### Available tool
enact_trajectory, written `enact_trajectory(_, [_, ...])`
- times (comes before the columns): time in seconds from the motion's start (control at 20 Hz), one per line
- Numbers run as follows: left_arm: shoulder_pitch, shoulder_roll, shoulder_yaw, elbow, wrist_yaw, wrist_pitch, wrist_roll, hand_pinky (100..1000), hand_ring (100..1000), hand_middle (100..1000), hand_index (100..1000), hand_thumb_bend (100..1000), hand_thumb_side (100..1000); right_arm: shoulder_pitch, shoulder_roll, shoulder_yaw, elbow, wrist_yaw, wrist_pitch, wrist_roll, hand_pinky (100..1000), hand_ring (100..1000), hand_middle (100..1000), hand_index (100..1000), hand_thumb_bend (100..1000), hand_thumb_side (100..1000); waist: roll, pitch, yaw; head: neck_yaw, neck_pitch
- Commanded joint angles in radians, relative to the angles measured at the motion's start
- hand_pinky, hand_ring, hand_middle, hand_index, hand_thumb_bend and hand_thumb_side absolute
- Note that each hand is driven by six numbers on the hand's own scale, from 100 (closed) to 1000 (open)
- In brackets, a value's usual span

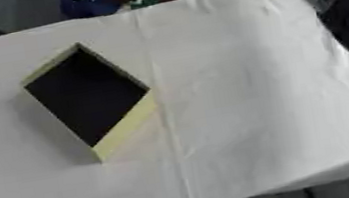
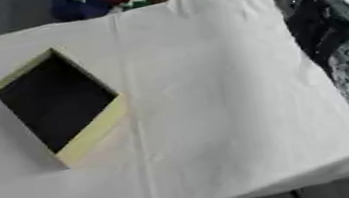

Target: Pick up objects on the table and place them in the box.

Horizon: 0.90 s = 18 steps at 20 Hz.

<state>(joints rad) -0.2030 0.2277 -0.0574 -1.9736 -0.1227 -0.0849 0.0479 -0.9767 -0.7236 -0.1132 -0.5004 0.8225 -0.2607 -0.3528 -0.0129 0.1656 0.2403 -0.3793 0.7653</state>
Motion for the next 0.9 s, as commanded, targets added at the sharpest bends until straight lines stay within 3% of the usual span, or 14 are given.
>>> enact_trajectory(0.05, [-0.008,0.014,0.001,-0.017,-0.001,-0.004,-0.001,661,704,745,822,217,591,-0.028,-0.013,0.011,-0.103,0.023,-0.035,0.044,625,783,298,752,100,100,0.000,-0.021,-0.002,0.004,0.005])
enact_trajectory(0.3, [-0.006,0.014,0.000,-0.017,0.000,-0.005,-0.003,661,704,745,823,222,591,-0.044,0.019,0.088,-0.227,0.011,-0.110,0.117,643,782,309,769,100,100,-0.001,-0.027,-0.003,0.003,0.005])
enact_trajectory(0.75, [-0.007,0.014,-0.005,-0.017,0.002,-0.007,-0.008,662,704,745,823,220,588,-0.030,0.097,0.325,-0.465,-0.079,-0.259,0.266,669,795,330,792,100,100,-0.008,-0.035,0.004,-0.007,0.005])
enact_trajectory(0.9, [-0.007,0.013,-0.005,-0.017,0.003,-0.008,-0.009,661,703,745,823,222,588,-0.028,0.132,0.402,-0.500,-0.110,-0.312,0.319,671,801,333,794,100,100,-0.008,-0.037,0.009,-0.008,0.005])
